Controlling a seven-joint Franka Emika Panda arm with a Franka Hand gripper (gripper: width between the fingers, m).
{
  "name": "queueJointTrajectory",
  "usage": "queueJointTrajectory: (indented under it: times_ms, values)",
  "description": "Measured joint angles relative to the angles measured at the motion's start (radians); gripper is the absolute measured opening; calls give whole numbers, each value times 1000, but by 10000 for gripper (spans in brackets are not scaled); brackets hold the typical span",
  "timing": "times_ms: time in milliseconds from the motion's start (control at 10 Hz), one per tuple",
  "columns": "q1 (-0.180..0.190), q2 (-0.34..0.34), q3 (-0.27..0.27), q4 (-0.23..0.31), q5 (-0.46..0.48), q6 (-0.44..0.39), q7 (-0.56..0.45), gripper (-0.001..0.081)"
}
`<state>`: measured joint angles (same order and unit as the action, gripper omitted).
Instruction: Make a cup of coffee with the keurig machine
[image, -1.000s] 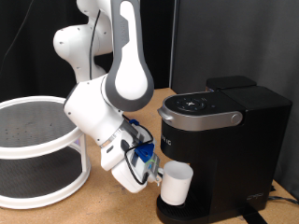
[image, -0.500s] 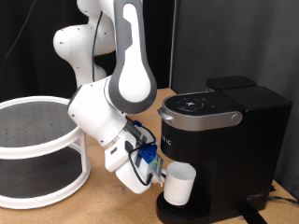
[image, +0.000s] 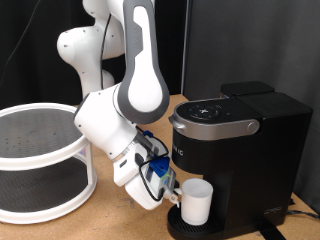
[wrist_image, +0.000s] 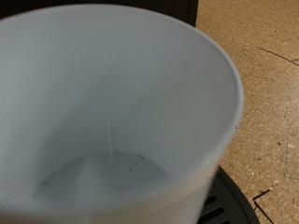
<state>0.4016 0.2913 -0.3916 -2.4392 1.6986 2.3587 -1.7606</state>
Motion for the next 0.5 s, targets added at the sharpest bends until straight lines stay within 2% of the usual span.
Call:
queueJointTrajectory:
  times_ms: [100,200,300,400,500]
  values:
    - [0,0,0,0,0,-2,0,310]
    - [0,0,0,0,0,-6,0,459]
    - [-1,0,0,-2,-2,-8,0,459]
    - [-3,-4,-4,-9,-15,-9,0,648]
    - [-8,-13,-11,-23,-35,-13,1,648]
